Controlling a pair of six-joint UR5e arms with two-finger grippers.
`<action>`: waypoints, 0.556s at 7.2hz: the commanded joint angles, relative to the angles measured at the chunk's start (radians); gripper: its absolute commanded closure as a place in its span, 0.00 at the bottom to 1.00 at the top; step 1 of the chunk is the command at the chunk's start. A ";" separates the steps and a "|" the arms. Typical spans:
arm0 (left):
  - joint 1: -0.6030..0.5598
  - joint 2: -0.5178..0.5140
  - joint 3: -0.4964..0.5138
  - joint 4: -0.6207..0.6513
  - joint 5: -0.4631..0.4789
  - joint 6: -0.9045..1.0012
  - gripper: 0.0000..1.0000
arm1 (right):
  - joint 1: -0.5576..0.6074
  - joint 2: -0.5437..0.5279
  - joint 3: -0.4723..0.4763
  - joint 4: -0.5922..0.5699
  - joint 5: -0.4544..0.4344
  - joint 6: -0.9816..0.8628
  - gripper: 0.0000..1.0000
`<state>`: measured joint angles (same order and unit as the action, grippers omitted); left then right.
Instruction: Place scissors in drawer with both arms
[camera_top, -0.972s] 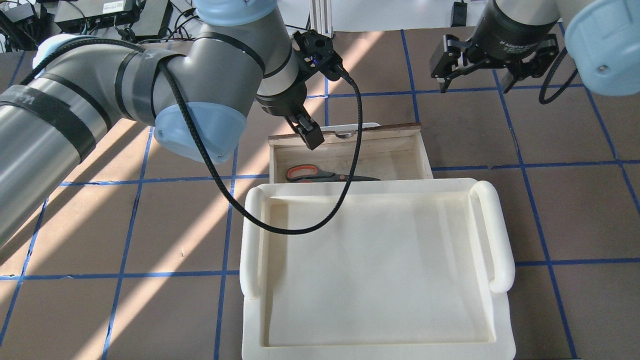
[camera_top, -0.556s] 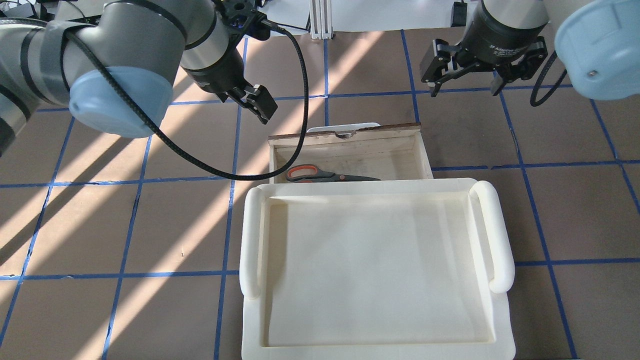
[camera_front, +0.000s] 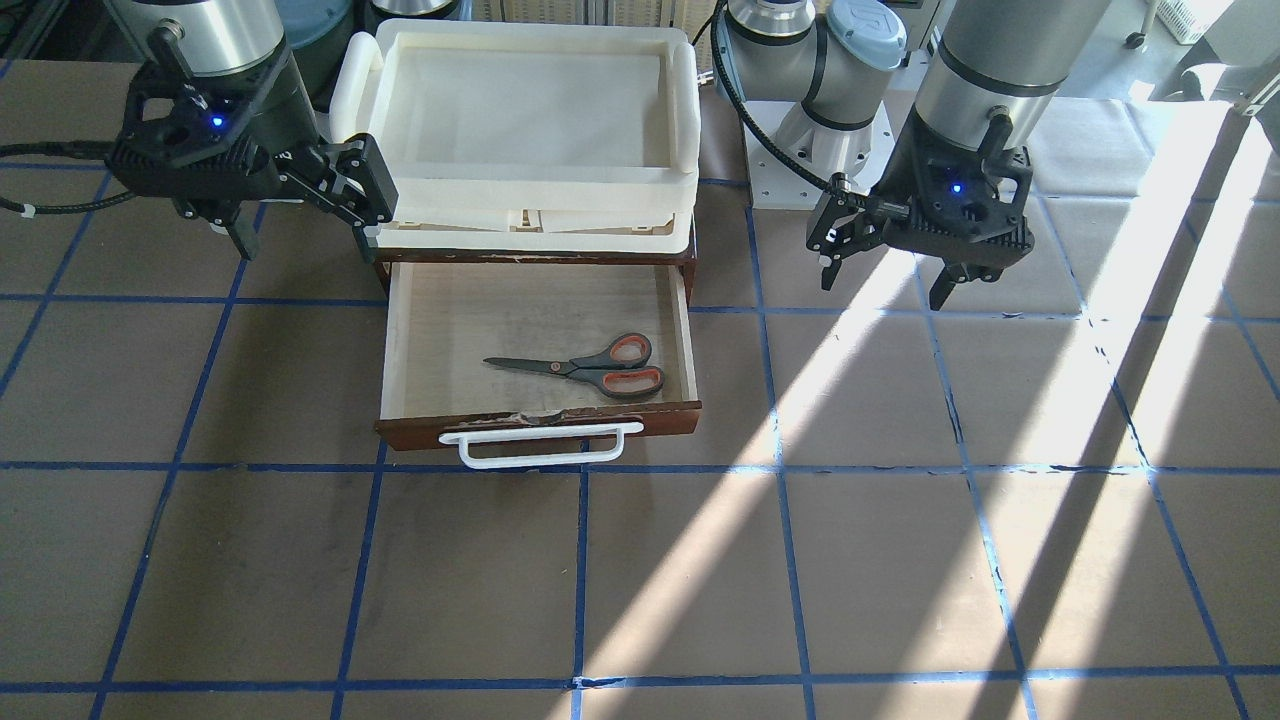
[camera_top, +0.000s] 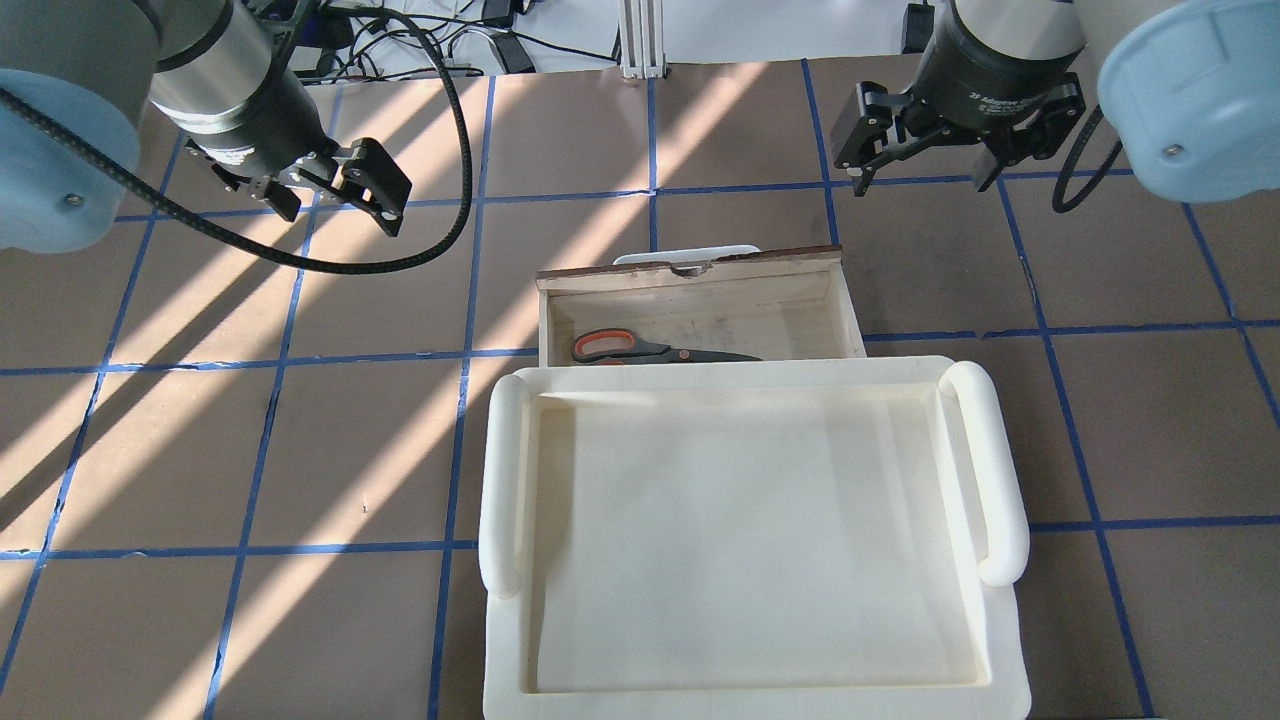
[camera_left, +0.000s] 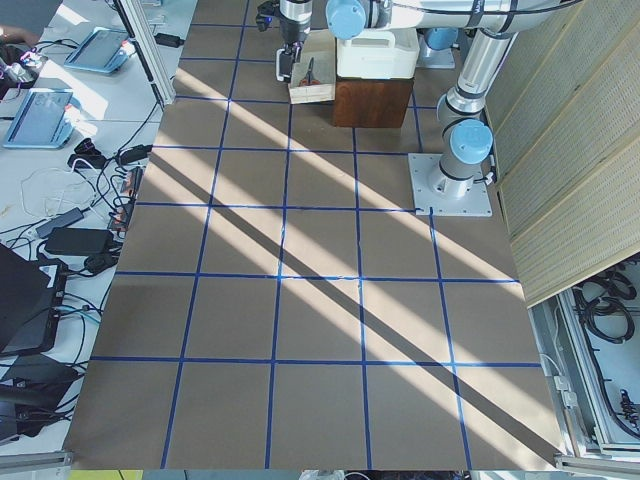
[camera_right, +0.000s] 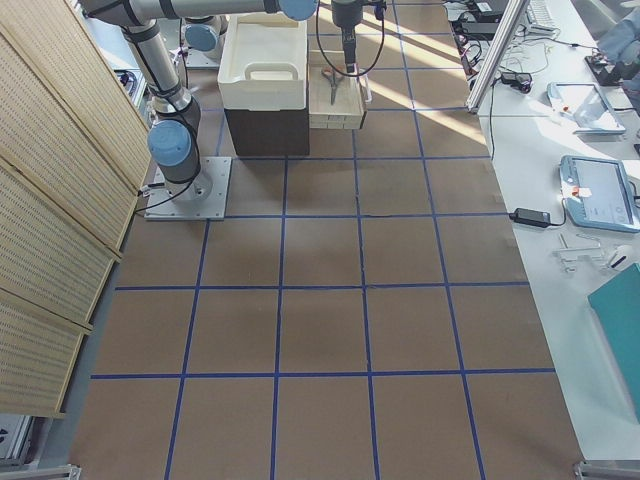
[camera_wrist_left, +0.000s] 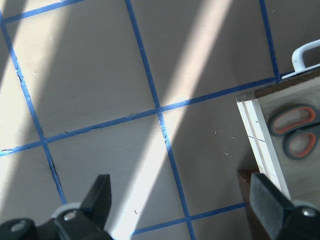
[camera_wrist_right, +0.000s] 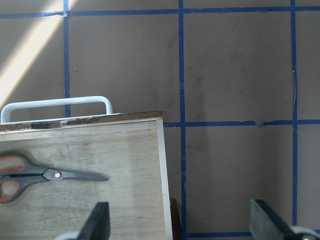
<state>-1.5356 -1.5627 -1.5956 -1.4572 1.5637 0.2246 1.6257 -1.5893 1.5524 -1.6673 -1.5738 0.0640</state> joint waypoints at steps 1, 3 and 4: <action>0.029 0.023 -0.016 -0.020 0.015 -0.004 0.00 | -0.001 0.000 0.000 0.000 0.000 0.000 0.00; 0.028 0.024 -0.018 -0.023 0.015 -0.004 0.00 | -0.001 0.000 0.000 0.001 0.000 0.000 0.00; 0.026 0.023 -0.020 -0.023 0.015 -0.007 0.00 | 0.000 0.000 0.000 0.001 0.000 0.000 0.00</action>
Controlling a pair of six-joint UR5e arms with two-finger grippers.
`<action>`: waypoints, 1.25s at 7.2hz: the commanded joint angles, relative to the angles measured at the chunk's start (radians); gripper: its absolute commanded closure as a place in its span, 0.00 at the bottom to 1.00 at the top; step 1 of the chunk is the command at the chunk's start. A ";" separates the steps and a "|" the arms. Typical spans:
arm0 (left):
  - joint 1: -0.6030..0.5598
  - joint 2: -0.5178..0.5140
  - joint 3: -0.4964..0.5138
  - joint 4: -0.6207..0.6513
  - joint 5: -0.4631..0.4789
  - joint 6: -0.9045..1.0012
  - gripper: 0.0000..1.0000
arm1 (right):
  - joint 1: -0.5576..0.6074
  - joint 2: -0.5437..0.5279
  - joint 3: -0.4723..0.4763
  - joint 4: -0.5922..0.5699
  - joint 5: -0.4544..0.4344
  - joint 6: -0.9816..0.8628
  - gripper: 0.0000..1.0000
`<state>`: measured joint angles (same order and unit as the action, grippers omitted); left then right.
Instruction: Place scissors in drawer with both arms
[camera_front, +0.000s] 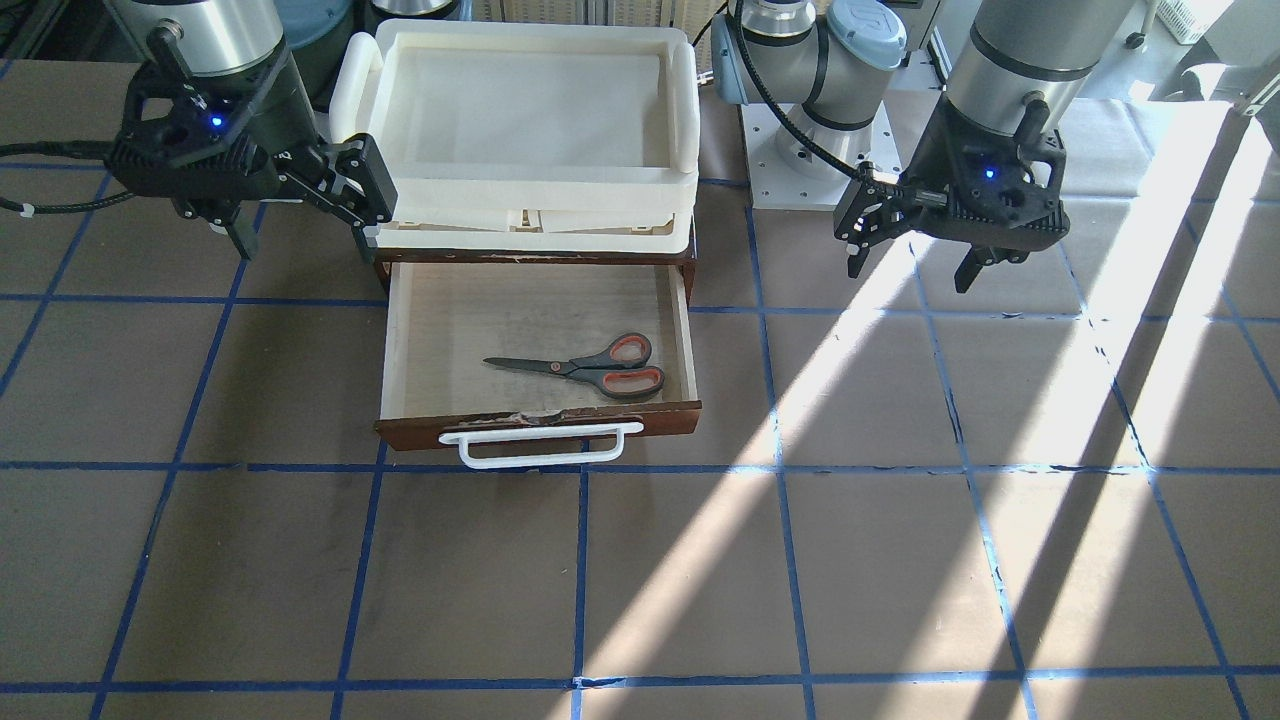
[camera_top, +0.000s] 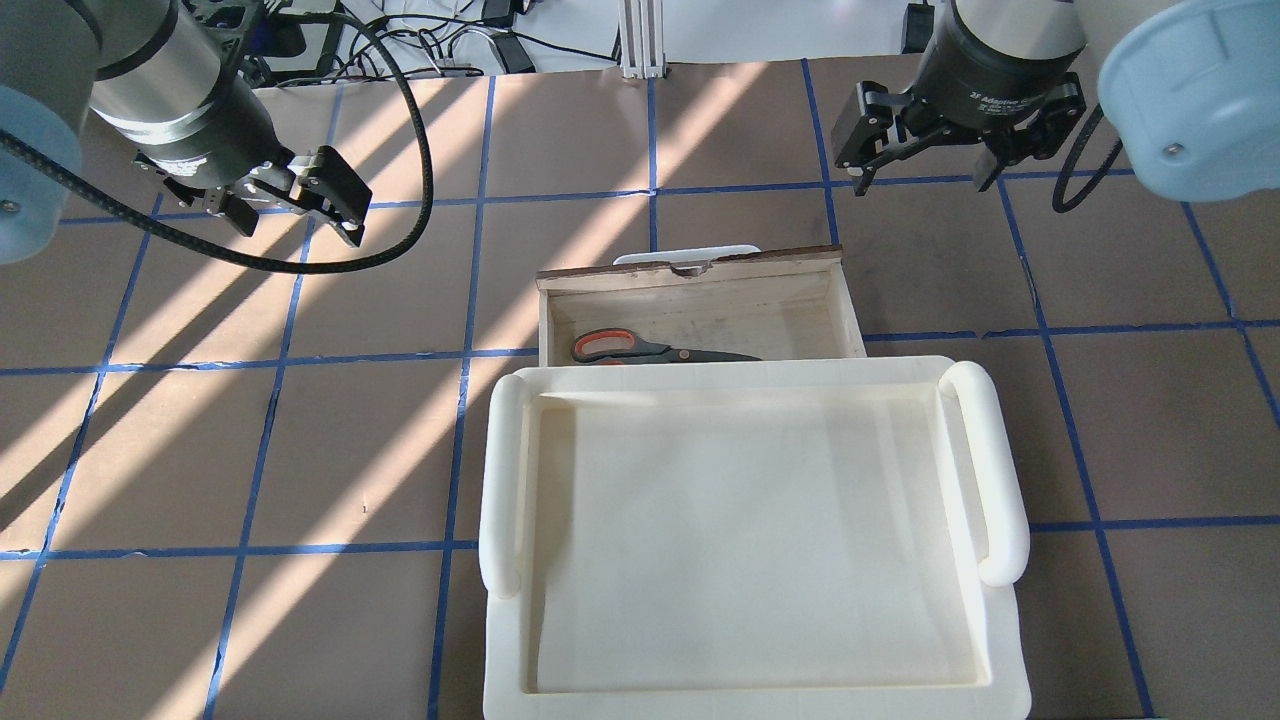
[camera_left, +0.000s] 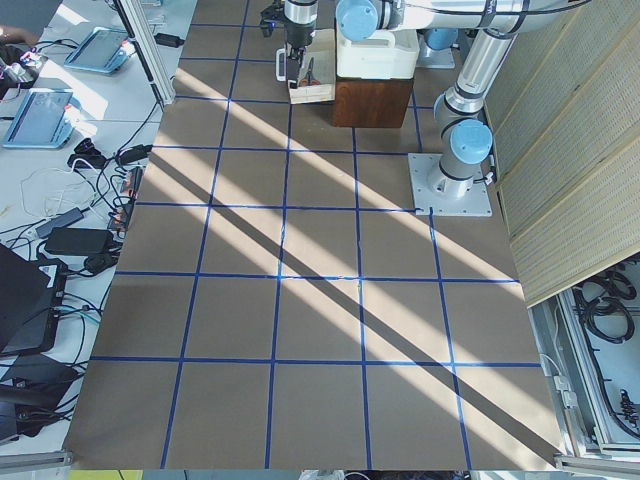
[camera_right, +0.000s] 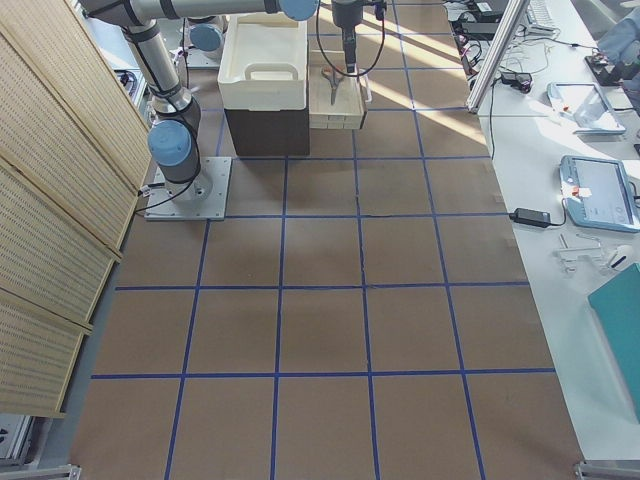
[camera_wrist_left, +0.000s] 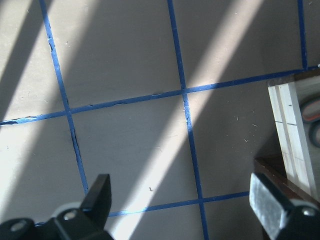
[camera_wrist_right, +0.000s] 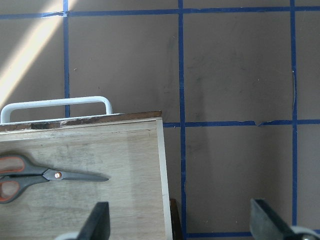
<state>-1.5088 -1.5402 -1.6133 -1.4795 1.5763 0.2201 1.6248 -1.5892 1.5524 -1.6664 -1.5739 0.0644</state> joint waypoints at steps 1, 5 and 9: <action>0.001 0.005 0.000 -0.036 0.002 -0.014 0.00 | 0.000 0.000 0.000 -0.001 0.000 0.000 0.00; -0.001 0.008 0.000 -0.059 0.004 -0.140 0.00 | 0.000 0.002 0.002 0.001 0.000 0.003 0.00; -0.001 0.017 0.000 -0.059 0.004 -0.140 0.00 | 0.000 0.000 0.002 0.001 -0.002 0.003 0.00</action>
